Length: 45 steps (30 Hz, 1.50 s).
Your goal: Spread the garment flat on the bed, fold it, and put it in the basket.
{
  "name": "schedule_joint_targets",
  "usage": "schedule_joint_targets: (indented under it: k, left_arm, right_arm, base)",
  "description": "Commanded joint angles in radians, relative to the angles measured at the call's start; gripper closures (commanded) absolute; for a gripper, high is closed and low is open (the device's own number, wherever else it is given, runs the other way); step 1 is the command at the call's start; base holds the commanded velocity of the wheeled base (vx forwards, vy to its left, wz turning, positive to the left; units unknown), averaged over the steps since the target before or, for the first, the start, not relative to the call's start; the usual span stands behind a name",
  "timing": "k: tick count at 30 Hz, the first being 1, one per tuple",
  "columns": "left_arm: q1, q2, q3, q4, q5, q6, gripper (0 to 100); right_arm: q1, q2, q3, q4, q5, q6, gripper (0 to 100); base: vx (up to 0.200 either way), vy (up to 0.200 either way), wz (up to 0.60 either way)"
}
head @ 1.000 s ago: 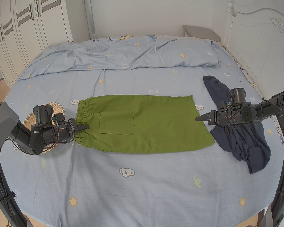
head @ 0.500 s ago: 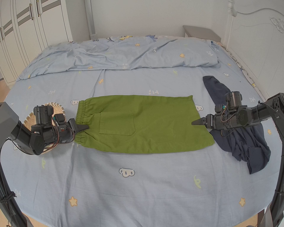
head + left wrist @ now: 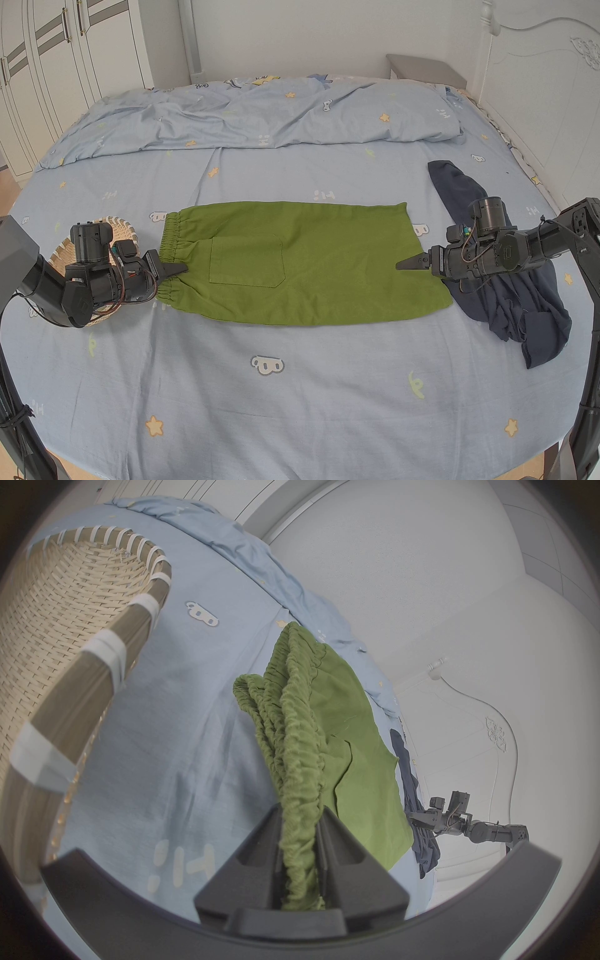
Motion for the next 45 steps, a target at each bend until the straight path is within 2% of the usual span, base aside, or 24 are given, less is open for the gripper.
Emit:
schedule_joint_targets:
  k: [1, 9, 10, 36, 42, 45]
  left_arm:
    - [0.001, -0.002, 0.0, -0.001, -0.001, -0.001, 100]
    - [0.001, -0.002, -0.001, -0.001, 0.0, -0.001, 100]
    - [0.001, 0.0, -0.001, -0.001, 0.0, -0.001, 100]
    - [0.001, -0.003, -0.001, 0.001, 0.0, -0.001, 100]
    - [-0.001, -0.005, -0.004, 0.015, 0.0, -0.001, 100]
    - [-0.006, -0.034, -0.021, 0.09, 0.0, 0.001, 100]
  right_arm:
    - [0.0, 0.01, 0.0, 0.003, 0.013, 0.003, 0]
    - [-0.009, 0.005, 0.014, -0.025, 0.048, 0.008, 0]
    - [-0.011, 0.01, 0.009, -0.028, 0.048, 0.011, 100]
    - [-0.058, -0.004, -0.003, -0.078, 0.056, 0.067, 100]
    - [-0.072, -0.075, 0.006, -0.072, 0.056, 0.116, 100]
    - [-0.072, -0.165, 0.035, -0.045, 0.054, 0.132, 100]
  base:
    - [0.0, 0.0, 0.0]
    - [0.0, 0.0, 0.0]
    - [0.0, 0.0, 0.0]
    - [0.0, 0.0, 0.0]
    - [0.0, 0.0, 0.0]
    - [0.0, 0.0, 0.0]
